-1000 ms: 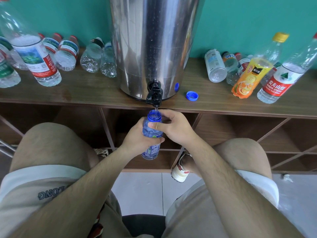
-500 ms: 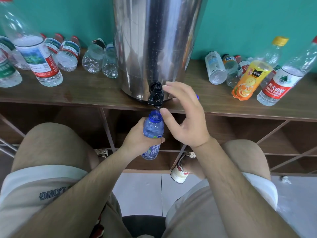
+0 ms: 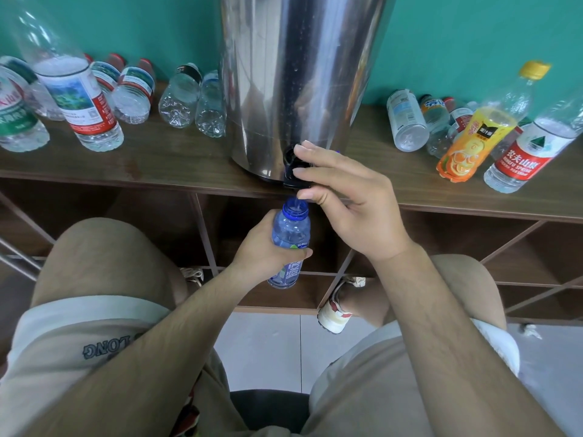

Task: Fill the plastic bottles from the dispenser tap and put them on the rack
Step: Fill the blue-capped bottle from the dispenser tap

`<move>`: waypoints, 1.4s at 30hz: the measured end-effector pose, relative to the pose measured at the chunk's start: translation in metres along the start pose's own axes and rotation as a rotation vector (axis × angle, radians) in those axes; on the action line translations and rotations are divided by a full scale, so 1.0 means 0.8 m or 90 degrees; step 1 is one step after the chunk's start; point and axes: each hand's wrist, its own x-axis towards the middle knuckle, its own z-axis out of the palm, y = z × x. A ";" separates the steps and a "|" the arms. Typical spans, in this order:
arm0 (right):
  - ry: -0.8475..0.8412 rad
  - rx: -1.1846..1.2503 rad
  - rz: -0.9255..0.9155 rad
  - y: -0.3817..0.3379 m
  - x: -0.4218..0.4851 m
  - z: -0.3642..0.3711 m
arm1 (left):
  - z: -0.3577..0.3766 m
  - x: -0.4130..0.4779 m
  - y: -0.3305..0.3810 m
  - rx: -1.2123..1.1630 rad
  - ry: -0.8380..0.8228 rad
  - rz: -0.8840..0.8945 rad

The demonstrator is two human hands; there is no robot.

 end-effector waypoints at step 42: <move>-0.083 -0.071 0.457 0.060 -0.015 -0.032 | -0.007 -0.012 0.020 -0.032 0.001 -0.041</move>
